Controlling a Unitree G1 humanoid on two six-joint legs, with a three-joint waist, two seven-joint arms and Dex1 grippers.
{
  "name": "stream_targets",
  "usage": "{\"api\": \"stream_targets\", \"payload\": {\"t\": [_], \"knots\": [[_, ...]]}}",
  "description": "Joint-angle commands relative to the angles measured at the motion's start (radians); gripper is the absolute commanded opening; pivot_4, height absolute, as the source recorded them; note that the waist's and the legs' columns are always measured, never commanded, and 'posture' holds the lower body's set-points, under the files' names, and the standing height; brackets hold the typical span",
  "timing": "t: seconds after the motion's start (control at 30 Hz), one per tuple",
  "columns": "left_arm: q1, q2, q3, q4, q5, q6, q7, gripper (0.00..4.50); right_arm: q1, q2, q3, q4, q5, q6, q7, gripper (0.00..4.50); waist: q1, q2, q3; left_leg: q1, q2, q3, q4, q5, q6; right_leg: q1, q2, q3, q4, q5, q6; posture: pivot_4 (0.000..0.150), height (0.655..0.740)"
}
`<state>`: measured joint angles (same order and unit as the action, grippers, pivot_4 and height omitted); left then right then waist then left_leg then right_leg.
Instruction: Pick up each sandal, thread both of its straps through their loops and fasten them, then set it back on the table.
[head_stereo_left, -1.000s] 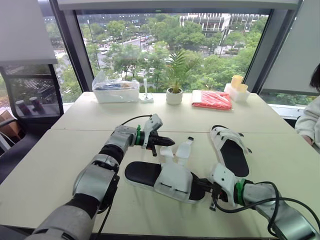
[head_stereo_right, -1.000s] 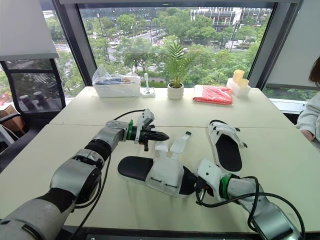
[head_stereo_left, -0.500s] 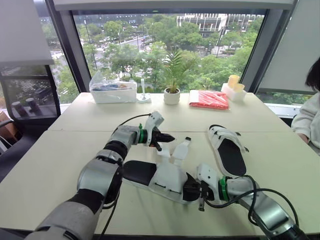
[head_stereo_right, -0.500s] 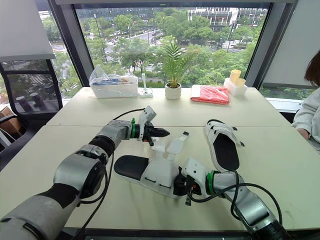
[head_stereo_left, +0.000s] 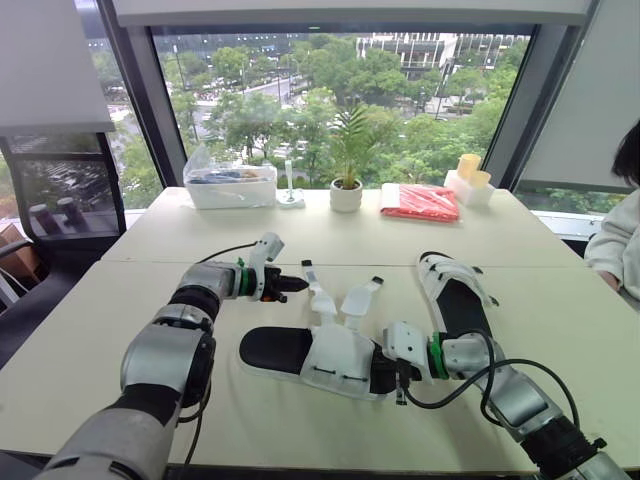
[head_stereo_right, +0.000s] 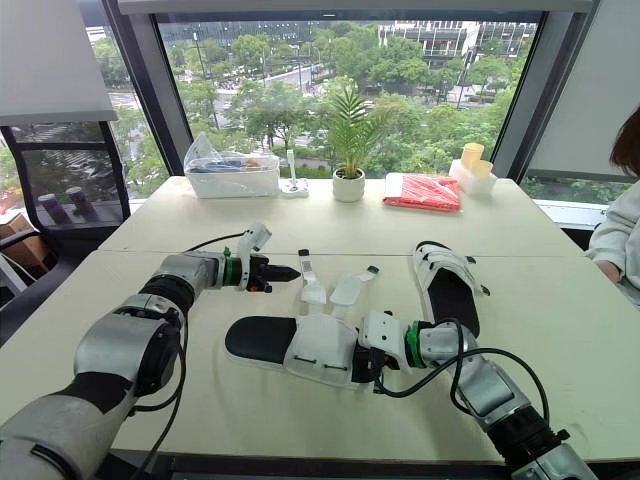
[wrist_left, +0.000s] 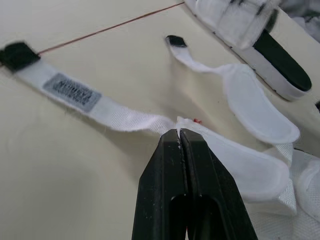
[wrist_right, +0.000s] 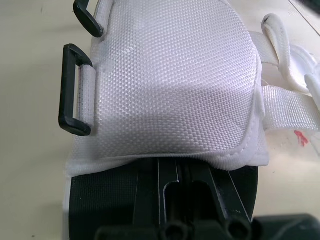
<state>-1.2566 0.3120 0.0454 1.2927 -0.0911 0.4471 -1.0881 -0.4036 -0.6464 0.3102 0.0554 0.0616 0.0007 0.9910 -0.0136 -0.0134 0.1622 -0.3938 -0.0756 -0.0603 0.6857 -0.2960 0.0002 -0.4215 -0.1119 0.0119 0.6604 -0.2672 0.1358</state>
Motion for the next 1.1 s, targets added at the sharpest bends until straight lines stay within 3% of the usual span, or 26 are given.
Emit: {"api": "stream_targets", "payload": {"t": [0.03, 0.27, 0.57, 0.83, 1.1], "knots": [[0.001, 0.007, 0.048, -0.019, -0.031, 0.054, 0.06, 0.89, 0.015, -0.002, 0.009, 0.037, -0.041, 0.018, 0.0, 0.0, -0.001, 0.0, 0.0, 0.0, 0.0, 0.0, 0.0, 0.0, 0.0, 0.0, 0.0, 0.0, 0.0, 0.0, 0.0, 0.15, 0.7374], [0.011, 0.002, 0.126, -0.018, -0.082, 0.168, 0.144, 4.45, 0.037, -0.005, 0.009, 0.006, -0.047, 0.036, -0.005, 0.0, 0.0, 0.0, 0.0, 0.0, 0.0, 0.0, 0.0, 0.0, 0.0, -0.001, 0.0, 0.0, 0.001, 0.0, 0.0, 0.15, 0.7374], [0.008, -0.087, 0.282, 0.009, -0.186, 0.224, 0.382, 4.45, 0.029, 0.001, 0.005, 0.011, -0.054, 0.049, -0.021, 0.0, 0.001, 0.0, 0.0, 0.0, 0.0, 0.0, 0.0, 0.0, -0.001, -0.001, -0.001, 0.0, 0.001, 0.0, 0.0, 0.15, 0.7374], [0.021, -0.151, 0.414, 0.024, -0.267, 0.141, 0.584, 4.45, 0.04, 0.001, 0.006, -0.002, -0.066, 0.055, -0.033, 0.0, 0.003, -0.001, -0.001, 0.001, 0.0, 0.0, 0.0, 0.0, -0.001, 0.0, -0.001, 0.0, 0.001, 0.0, 0.0, 0.15, 0.7374], [0.041, -0.19, 0.492, 0.034, -0.317, 0.064, 0.684, 4.45, 0.046, 0.007, 0.011, -0.006, -0.077, 0.058, -0.046, 0.0, 0.002, -0.002, -0.001, 0.002, 0.0, 0.0, 0.0, 0.001, -0.002, 0.0, -0.001, 0.0, 0.001, 0.0, 0.0, 0.15, 0.7374]]}}
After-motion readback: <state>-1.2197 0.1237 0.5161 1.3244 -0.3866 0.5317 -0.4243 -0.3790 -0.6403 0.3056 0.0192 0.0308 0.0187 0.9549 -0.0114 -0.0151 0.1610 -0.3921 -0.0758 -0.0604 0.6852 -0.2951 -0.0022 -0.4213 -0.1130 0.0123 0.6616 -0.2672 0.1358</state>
